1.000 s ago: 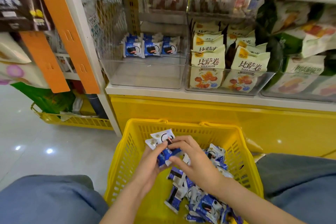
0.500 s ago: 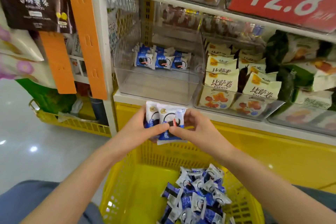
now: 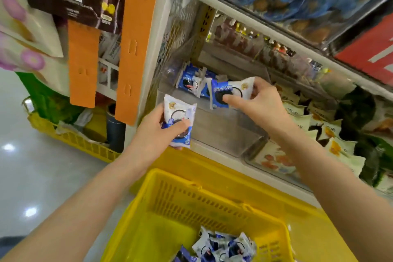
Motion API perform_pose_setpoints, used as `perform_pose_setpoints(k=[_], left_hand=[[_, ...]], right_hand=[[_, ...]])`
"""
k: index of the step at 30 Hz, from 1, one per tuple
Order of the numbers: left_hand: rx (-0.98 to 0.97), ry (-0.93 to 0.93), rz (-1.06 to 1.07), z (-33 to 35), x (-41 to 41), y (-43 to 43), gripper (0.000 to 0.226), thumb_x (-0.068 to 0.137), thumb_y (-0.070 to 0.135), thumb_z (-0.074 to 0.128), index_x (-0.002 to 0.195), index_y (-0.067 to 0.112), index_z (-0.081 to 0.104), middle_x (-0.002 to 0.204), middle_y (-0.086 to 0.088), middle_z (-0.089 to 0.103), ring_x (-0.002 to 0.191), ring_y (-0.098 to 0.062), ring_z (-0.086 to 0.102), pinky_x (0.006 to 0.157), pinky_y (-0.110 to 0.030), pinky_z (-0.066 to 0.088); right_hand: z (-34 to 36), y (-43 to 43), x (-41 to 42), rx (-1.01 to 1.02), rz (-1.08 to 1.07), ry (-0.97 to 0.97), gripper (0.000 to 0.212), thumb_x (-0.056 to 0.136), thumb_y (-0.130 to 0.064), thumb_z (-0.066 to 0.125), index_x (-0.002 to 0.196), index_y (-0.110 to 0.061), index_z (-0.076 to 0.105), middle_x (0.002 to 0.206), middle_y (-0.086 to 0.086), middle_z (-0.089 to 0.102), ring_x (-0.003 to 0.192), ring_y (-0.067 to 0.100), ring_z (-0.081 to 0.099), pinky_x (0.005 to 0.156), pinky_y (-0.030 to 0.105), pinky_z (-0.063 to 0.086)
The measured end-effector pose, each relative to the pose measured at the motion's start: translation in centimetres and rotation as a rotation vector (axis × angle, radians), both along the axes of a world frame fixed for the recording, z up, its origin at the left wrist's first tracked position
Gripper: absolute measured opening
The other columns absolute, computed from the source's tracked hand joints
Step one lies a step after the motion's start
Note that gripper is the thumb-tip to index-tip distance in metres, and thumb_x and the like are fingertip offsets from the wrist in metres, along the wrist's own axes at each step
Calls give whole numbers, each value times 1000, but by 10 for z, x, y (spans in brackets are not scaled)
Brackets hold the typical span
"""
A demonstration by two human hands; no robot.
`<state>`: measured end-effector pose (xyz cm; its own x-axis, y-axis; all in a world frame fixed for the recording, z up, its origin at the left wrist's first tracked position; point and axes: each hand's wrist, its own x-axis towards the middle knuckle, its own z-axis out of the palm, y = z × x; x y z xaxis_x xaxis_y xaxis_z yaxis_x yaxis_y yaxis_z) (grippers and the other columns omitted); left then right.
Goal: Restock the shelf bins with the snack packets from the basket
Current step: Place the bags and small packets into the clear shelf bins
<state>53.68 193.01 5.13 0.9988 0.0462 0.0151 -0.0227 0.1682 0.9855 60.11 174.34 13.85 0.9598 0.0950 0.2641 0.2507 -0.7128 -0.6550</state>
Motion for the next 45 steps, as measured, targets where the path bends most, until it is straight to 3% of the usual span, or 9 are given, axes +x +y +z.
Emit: perform_pose_setpoints(k=[4, 7, 11, 25, 28, 34, 38, 41, 45], left_hand=[[-42, -18, 65, -2, 11, 12, 24, 83, 20, 65, 101, 32, 56, 100, 9, 66, 79, -11, 69, 51, -20, 53], [-56, -10, 81, -5, 17, 21, 27, 83, 21, 65, 107, 29, 57, 102, 5, 67, 81, -12, 69, 54, -22, 54], [-73, -3, 106, -4, 22, 30, 23, 82, 21, 66, 98, 34, 55, 97, 10, 66, 81, -8, 69, 53, -20, 54], [-51, 18, 138, -2, 24, 40, 27, 85, 17, 64, 107, 28, 53, 97, 12, 63, 84, -11, 67, 56, -24, 58], [-86, 55, 138, 2, 19, 38, 27, 87, 18, 61, 111, 25, 51, 103, 7, 62, 86, -13, 67, 55, -21, 56], [-243, 115, -28, 7, 5, 28, 27, 88, 5, 56, 100, 29, 54, 109, -2, 63, 90, -18, 68, 75, -32, 58], [-321, 70, -144, 8, -8, 12, 35, 88, 1, 55, 115, 24, 54, 116, -5, 62, 96, -16, 67, 71, -24, 56], [-281, 44, -181, 5, -17, -5, 38, 89, 3, 55, 124, 18, 51, 119, -4, 63, 102, -15, 65, 74, -22, 54], [-85, 14, -153, 3, -27, -22, 36, 92, 6, 53, 126, 16, 51, 118, -1, 60, 97, -12, 66, 76, -24, 55]], right_hand=[[-13, 21, 55, -24, 16, 6, 41, 75, -26, 77, 108, -21, 52, 92, -11, 56, 75, 1, 55, 55, 6, 39], [-32, 41, 97, -158, 37, 87, 44, 76, -27, 76, 113, -13, 57, 108, -2, 56, 101, 16, 56, 78, 19, 41], [-57, 63, 138, -226, 85, 153, 46, 76, -25, 77, 113, -8, 57, 116, 5, 55, 114, 21, 52, 84, 25, 40], [-72, 75, 161, -577, 146, 21, 49, 83, -30, 69, 123, -6, 51, 123, 15, 54, 114, 29, 51, 93, 38, 44], [-56, 78, 135, -417, 103, -67, 48, 88, -25, 63, 128, -5, 46, 128, 16, 50, 119, 28, 46, 97, 35, 40], [-26, 67, 25, 20, 202, -198, 20, 92, -14, 56, 111, -15, 49, 95, -7, 55, 82, -1, 52, 71, 7, 42], [-27, 54, -29, 116, 276, 87, 24, 91, -22, 56, 113, -22, 46, 98, -16, 54, 82, -13, 53, 72, 3, 43], [-34, 44, -47, 171, 282, 306, 29, 87, -21, 63, 111, -24, 46, 98, -16, 58, 86, -5, 58, 71, 5, 48], [-33, 26, -53, 178, 235, 370, 31, 82, -22, 70, 110, -22, 55, 102, -5, 67, 90, 8, 67, 73, 16, 55]])
